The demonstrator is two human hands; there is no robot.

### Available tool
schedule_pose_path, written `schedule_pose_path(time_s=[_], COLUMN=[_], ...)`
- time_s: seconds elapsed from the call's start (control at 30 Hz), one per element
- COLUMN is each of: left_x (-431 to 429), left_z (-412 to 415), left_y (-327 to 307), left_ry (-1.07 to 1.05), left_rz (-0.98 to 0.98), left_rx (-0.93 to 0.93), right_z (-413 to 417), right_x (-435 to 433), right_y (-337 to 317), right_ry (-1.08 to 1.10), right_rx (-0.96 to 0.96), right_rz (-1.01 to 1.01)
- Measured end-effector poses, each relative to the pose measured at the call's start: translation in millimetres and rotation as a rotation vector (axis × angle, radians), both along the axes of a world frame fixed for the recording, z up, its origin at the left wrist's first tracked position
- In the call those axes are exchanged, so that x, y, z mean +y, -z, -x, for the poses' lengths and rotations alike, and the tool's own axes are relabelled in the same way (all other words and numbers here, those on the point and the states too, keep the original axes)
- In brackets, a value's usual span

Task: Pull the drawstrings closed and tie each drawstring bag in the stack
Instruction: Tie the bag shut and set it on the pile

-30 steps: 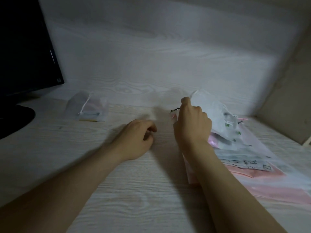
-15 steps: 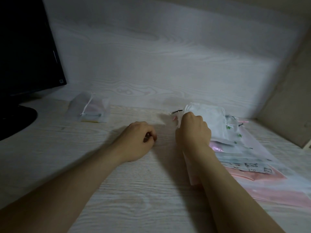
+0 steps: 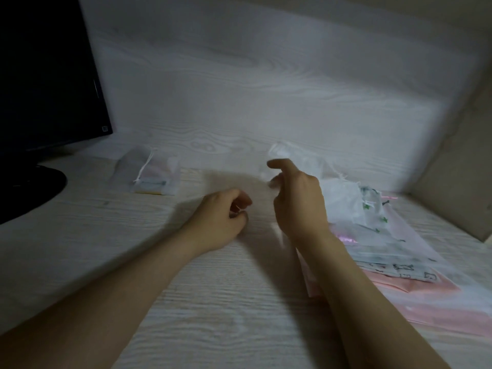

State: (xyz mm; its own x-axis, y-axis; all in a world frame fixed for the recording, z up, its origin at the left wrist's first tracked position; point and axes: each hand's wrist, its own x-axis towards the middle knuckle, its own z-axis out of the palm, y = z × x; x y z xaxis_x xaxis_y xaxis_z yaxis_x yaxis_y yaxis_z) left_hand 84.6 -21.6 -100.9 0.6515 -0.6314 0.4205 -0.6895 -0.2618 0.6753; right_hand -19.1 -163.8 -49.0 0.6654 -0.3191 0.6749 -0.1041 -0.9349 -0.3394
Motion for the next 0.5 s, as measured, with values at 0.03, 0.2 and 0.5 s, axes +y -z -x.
schedule_pose_path(time_s=[0.03,0.2,0.5], left_x=[0,7,38], left_z=[-2,-15,-37], left_y=[-1,-6,-18], left_ry=[-0.018,-0.128,-0.068], left_rz=[0.052,0.265,0.154], left_rx=[0.052,0.263,-0.014], right_z=[-1,0,4], right_x=[2,19,30], right_y=[0,-2,-1], right_ry=[-0.104,-0.370,-0.506], right_rx=[-0.064,-0.176,0.054], right_rz=[0.011,-0.108,-0.203])
